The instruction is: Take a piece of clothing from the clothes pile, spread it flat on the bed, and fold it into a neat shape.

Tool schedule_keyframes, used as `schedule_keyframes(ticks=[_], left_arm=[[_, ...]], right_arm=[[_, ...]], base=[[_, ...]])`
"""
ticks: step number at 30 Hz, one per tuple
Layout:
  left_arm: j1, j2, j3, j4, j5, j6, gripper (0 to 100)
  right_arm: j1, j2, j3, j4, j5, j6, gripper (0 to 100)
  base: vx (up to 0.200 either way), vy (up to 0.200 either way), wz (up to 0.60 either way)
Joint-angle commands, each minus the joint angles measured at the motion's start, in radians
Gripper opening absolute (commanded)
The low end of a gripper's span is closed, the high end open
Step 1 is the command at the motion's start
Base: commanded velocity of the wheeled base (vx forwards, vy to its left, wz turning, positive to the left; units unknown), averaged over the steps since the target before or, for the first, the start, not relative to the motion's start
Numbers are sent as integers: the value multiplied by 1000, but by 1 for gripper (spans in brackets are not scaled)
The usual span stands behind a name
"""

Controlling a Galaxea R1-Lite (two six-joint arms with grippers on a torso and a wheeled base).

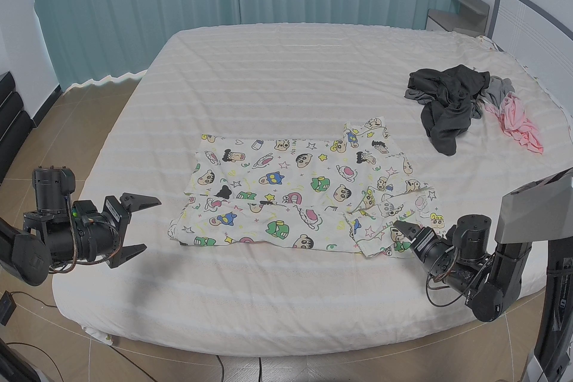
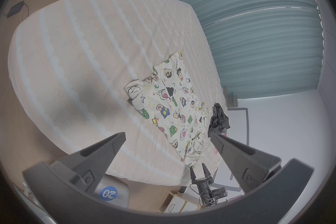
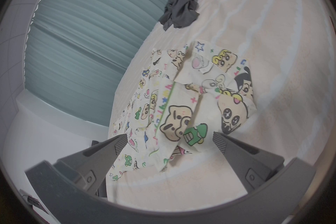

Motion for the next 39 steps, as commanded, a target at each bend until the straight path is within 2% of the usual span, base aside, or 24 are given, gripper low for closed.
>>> schedule_keyframes(ticks=[1,32,33,39], left_arm=[[0,9,0,-1,0,-1,100],[1,27,9,-35,0,-1,100],[0,27,11,-35,0,-1,100],[1,27,11,-35,0,-1,100]], right_arm=[[-12,47,-10,-16,2,14,100],[-27,90,-154,-16,2,22,100],[-27,90,-154,-16,2,22,0],[-27,85,-145,-16,-11,17,0]], base=[[0,0,0],[0,0,0],[0,0,0],[0,0,0]])
